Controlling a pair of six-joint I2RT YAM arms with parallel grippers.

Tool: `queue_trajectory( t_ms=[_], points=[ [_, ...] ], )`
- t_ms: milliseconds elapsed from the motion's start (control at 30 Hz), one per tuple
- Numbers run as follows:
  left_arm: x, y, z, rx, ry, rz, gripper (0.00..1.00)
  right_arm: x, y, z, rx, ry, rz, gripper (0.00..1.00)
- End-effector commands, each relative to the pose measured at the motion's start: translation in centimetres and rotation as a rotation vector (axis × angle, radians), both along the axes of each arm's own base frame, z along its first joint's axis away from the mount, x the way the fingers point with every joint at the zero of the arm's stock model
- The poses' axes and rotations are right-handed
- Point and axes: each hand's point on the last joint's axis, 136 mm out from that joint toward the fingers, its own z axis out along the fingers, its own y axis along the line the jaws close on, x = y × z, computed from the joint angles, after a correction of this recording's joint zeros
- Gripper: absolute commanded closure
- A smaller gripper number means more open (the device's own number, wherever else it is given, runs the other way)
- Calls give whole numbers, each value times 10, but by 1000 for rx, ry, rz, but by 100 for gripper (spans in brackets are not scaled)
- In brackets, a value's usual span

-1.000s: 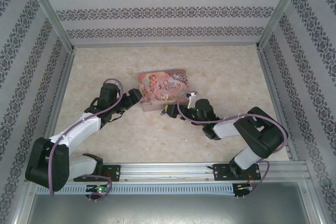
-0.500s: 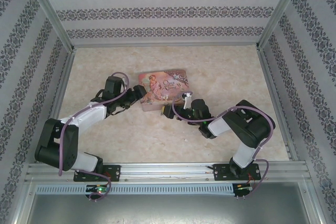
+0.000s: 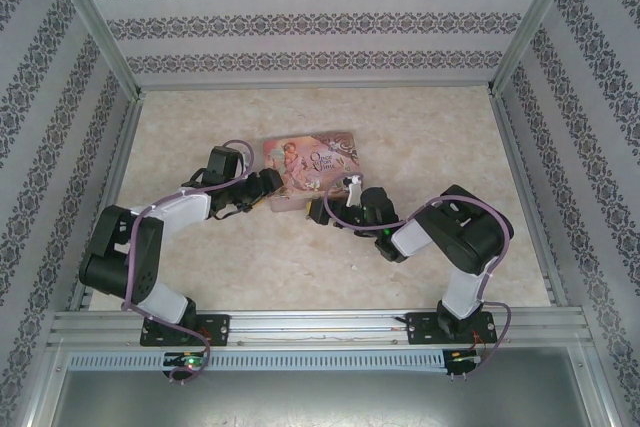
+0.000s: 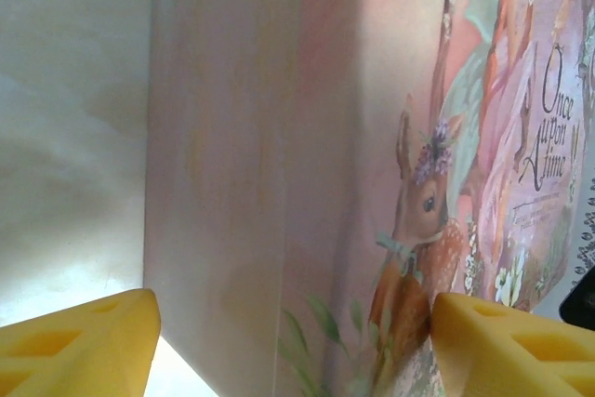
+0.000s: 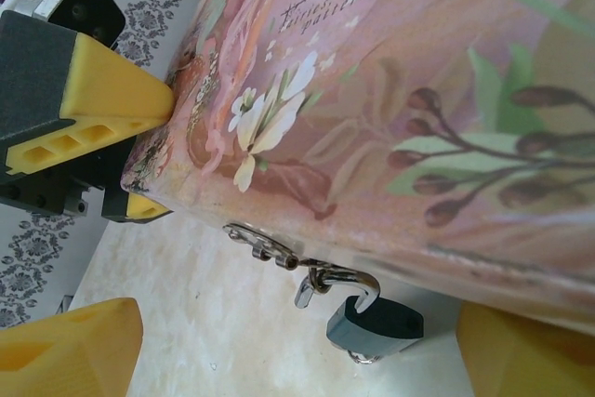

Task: Unlock a padlock with a key

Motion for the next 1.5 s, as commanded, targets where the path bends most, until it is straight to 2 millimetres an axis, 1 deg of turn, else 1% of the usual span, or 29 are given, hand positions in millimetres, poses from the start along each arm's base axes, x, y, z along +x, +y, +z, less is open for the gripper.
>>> queue_trajectory(
  t_ms=[0, 133, 267, 367, 533, 800, 967, 1167, 1333, 1467],
  points=[
    [1, 0, -1, -1, 11, -21, 28, 2, 12, 12, 39, -39, 37, 14],
    [-3, -4, -5, -22, 33, -27, 36, 2, 14, 11, 48, -37, 49, 16],
    [-8, -7, -8, -45, 39, -12, 42, 3, 14, 11, 52, -38, 55, 20],
    [-13, -10, -11, -53, 47, -9, 43, 4, 13, 13, 58, -47, 67, 20],
    [-18, -17, -14, -60, 59, -23, 44, 5, 16, 16, 82, -45, 107, 22],
    [-21, -22, -18, -64, 69, -25, 45, 5, 11, 17, 88, -70, 114, 23],
    [-20, -25, -18, -64, 67, -26, 45, 7, 9, 20, 107, -93, 126, 29],
    [-20, -25, -18, -60, 67, -25, 45, 7, 5, 17, 109, -88, 124, 34],
    [-21, -24, -18, -55, 67, -20, 45, 7, -3, 11, 99, -70, 98, 40],
    [-20, -24, -18, -52, 68, -18, 45, 8, -6, 10, 98, -67, 90, 45]
  ],
)
